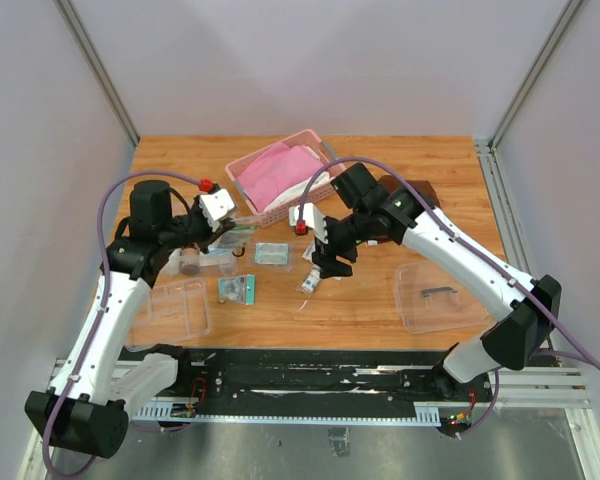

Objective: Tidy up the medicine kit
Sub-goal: Place the medical item at the medicine box.

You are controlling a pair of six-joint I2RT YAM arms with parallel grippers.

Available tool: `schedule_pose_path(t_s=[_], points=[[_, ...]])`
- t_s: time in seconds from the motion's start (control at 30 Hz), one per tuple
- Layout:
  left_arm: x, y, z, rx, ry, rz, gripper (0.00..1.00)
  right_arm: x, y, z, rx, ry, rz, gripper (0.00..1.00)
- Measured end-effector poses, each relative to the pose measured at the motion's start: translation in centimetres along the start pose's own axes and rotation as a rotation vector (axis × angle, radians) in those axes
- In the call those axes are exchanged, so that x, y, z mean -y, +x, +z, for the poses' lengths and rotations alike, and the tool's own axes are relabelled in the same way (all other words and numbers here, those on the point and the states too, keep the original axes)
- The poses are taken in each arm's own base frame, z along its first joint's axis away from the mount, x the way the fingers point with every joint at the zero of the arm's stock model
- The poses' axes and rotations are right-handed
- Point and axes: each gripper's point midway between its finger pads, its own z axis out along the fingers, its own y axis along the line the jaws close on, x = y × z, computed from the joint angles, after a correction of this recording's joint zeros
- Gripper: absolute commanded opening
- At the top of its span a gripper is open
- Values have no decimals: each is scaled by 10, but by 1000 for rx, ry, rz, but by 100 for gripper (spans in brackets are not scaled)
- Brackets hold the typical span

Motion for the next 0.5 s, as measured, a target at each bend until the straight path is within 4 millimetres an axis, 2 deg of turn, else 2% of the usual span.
schedule_pose_path(t_s=[0.17, 0.3, 0.5], points=[[-44, 13, -12, -50, -128, -90, 0, -7, 19, 3, -33, 13, 24, 64], [-71, 24, -21, -81, -204, -152, 0, -6, 19, 2, -27, 25, 20, 64], [-86, 51, -18, -159, -245, -255, 0, -4, 19, 4, -23, 29, 17, 63]])
